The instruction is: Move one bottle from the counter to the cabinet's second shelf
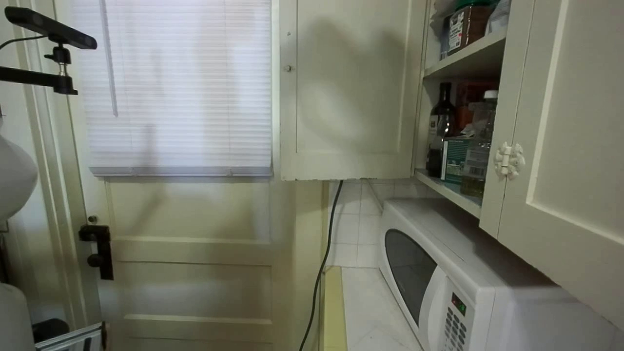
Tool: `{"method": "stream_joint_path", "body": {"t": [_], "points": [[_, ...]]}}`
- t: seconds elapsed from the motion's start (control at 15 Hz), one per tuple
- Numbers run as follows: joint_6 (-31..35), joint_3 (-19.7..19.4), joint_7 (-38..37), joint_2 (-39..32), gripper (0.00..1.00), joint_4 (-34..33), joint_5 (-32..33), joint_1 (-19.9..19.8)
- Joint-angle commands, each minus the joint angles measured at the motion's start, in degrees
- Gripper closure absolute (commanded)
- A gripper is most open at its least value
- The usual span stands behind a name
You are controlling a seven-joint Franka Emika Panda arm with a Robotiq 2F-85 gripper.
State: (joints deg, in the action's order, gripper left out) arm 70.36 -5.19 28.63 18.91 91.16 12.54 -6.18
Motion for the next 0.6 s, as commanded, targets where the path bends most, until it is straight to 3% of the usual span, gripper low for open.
{"method": "stream_joint_path", "body": {"t": [0.0, 0.07, 0.13, 0.27, 0.53], "points": [[12.85, -1.6, -10.76, 6.34, 0.0, 14.08, -4.01, 1.41], [14.61, -2.01, -12.88, 7.28, 0.0, 17.1, -6.48, 1.45], [9.92, -1.69, -8.55, 2.48, 0.0, 8.85, -3.02, 1.6], [12.49, -1.89, -11.19, 3.87, 0.0, 13.16, -4.86, 1.59], [12.99, -1.97, -12.01, 5.37, 0.0, 14.72, -5.3, 1.59]]}}
